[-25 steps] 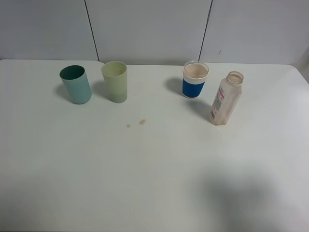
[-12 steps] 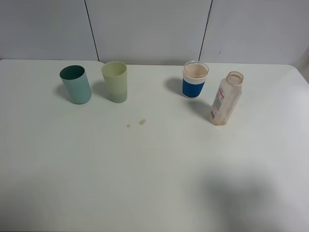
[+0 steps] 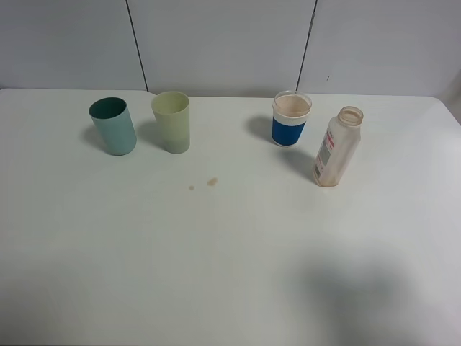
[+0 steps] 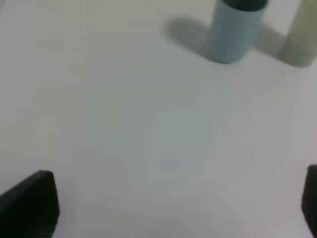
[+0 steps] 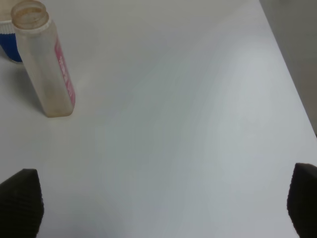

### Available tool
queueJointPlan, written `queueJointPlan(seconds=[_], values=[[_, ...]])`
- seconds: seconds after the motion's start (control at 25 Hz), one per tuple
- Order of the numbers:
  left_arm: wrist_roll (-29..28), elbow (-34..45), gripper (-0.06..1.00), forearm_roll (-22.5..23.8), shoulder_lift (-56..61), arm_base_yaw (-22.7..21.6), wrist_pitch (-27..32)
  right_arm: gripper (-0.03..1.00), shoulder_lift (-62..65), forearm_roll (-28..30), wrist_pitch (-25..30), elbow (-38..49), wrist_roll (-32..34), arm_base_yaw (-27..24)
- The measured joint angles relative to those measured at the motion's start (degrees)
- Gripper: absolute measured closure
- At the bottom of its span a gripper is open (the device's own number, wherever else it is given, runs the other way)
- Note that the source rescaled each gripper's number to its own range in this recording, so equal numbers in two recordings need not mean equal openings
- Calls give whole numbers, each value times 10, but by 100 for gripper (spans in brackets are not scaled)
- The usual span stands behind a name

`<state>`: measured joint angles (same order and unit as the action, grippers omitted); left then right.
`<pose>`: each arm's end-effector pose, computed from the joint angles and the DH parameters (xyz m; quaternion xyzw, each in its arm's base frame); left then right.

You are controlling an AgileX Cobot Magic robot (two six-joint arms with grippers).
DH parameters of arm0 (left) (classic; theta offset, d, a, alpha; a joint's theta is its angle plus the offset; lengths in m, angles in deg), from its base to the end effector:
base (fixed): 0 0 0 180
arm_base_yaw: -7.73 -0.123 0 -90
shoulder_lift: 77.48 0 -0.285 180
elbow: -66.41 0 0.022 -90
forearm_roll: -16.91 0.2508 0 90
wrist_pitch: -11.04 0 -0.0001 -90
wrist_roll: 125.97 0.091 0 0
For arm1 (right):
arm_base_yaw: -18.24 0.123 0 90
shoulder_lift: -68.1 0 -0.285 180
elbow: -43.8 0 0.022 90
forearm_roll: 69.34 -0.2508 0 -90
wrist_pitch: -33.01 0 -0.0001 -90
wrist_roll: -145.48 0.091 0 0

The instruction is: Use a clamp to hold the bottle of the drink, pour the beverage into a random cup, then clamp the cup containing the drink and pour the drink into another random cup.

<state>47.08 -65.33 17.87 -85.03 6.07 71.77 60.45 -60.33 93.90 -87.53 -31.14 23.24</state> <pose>-0.0061 0.0012 0.2788 -0.0642 0.8481 -0.0159 0.5257 -0.0045 -0.0129 0.2774 -0.0089 0.8509 -0.0403 0.5237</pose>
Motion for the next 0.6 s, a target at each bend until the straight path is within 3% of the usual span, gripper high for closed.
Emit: queueJointPlan(seconds=[0.24, 0.6], values=[[0, 0, -6, 3, 0, -52, -2, -3, 0, 0, 0, 0, 0, 0], [4, 0, -6, 45, 0, -56, -2, -3, 0, 0, 0, 0, 0, 0]])
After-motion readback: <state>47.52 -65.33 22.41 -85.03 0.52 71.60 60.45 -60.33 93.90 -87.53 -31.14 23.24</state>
